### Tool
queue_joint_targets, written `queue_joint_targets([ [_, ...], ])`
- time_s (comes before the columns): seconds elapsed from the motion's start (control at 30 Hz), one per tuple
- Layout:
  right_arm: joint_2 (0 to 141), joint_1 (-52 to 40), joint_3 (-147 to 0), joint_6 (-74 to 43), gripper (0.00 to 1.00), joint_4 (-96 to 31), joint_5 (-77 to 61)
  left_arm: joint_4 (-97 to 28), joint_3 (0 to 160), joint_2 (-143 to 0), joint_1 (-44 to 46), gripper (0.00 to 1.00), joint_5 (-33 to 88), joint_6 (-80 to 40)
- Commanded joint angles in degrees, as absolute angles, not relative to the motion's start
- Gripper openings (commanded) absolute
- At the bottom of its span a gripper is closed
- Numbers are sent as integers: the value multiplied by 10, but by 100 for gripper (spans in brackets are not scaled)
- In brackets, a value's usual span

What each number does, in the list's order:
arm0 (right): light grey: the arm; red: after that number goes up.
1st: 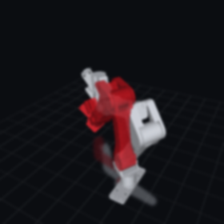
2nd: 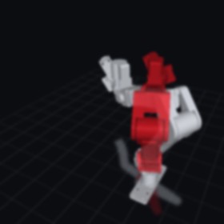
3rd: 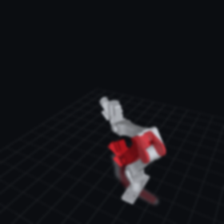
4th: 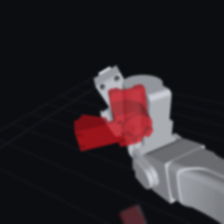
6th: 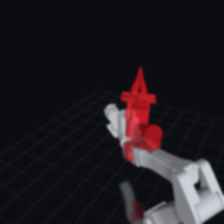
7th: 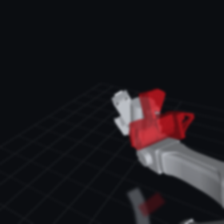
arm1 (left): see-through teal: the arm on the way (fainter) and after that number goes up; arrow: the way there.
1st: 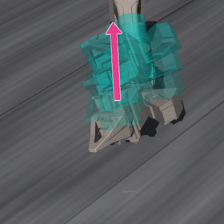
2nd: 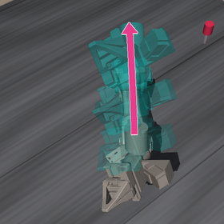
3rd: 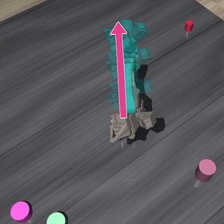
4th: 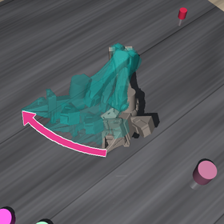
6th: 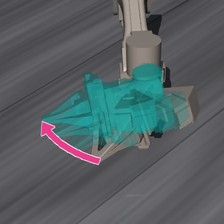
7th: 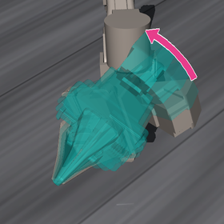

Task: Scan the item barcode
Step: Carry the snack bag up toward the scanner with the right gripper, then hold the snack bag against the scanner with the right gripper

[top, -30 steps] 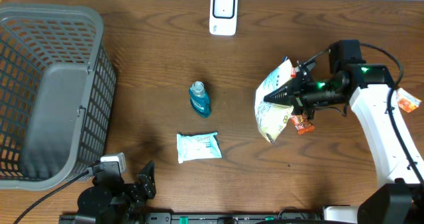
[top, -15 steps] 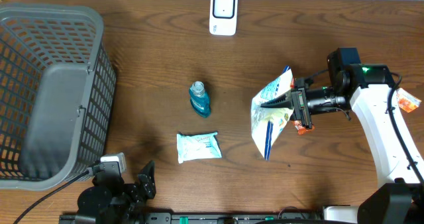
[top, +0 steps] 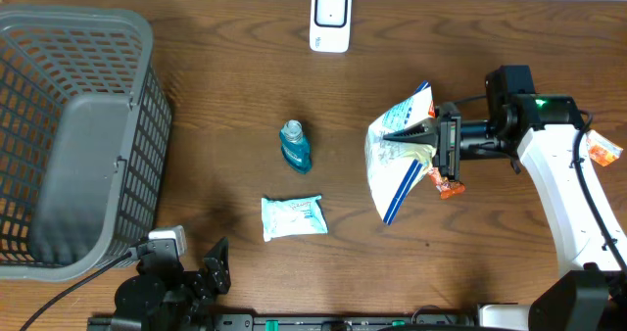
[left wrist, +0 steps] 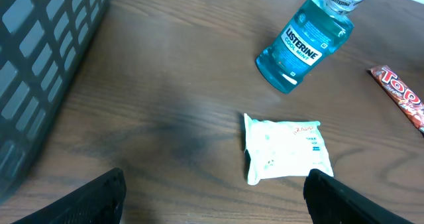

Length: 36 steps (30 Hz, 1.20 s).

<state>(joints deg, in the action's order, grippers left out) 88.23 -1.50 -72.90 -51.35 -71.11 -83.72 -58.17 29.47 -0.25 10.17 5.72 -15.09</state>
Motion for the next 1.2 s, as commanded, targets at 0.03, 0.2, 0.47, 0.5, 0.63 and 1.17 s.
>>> queue_joint_targets([
  [0.03, 881, -11, -731, -551, 5, -708, -895, -582, 295, -2, 99, 86, 60, -144],
  [0.2, 881, -11, -731, -551, 1, -693, -844, -582, 295, -2, 99, 86, 60, -144],
  [0.47, 881, -36, -731, -625, 1, -618, -367, -582, 295, -2, 99, 86, 60, -144],
  [0.5, 881, -40, -731, -606, 1, -599, -357, -582, 295, -2, 99, 86, 60, -144],
  [0.63, 881, -66, -731, -435, 1, -493, -302, -582, 295, -2, 99, 86, 60, -144],
  [1.17, 942, -247, -721, 36, 1, -247, -199, -582, 295, -2, 99, 86, 60, -144],
])
